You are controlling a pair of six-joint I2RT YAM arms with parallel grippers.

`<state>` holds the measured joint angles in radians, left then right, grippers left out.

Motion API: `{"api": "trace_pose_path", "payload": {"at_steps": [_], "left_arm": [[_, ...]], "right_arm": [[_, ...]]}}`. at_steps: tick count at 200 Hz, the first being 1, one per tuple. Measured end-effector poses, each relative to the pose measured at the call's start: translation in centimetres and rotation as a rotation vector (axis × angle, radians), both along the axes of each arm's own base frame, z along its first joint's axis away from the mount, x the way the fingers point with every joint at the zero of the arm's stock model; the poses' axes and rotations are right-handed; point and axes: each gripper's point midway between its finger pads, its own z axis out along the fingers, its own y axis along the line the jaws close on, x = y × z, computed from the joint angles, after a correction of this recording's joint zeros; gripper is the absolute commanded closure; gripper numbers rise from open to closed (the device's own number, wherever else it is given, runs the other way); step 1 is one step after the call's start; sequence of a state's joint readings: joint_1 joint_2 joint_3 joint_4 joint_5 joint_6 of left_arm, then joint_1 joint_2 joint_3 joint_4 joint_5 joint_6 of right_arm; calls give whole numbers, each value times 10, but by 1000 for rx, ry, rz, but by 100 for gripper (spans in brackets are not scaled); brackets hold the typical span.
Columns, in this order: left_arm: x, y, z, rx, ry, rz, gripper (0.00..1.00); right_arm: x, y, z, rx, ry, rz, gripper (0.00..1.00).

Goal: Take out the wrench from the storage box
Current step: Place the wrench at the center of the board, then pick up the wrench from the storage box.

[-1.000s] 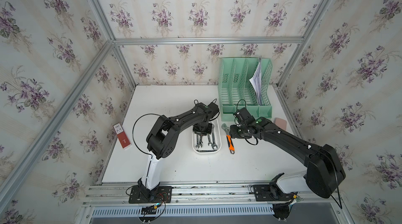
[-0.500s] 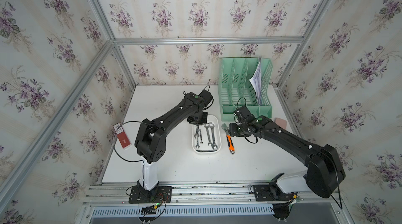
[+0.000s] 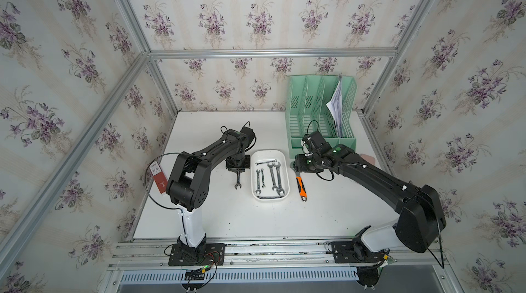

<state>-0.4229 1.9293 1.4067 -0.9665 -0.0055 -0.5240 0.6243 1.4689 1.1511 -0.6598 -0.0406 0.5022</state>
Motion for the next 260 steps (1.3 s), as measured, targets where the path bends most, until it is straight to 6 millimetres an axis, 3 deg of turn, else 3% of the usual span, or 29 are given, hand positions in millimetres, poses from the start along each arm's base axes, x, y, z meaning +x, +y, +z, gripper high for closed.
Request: {"api": "trace_pose_path", "payload": {"at_steps": [54, 118, 147, 184, 223, 260], "left_arm": [[2, -2, -31, 0, 24, 2, 84], [2, -2, -28, -9, 15, -5, 51], [7, -1, -2, -45, -41, 7, 47], [14, 13, 55, -101, -172, 47, 34], [10, 27, 107, -141, -293, 71, 17], [4, 36, 132, -159, -361, 69, 6]], "right_arm": [[-5, 12, 6, 12, 8, 15, 42], [-8, 39, 14, 53, 19, 36, 43], [-7, 57, 12, 53, 29, 65, 43], [-4, 85, 3, 37, 46, 102, 43], [7, 104, -26, -21, 79, 111, 44], [14, 110, -51, -73, 112, 113, 44]]}}
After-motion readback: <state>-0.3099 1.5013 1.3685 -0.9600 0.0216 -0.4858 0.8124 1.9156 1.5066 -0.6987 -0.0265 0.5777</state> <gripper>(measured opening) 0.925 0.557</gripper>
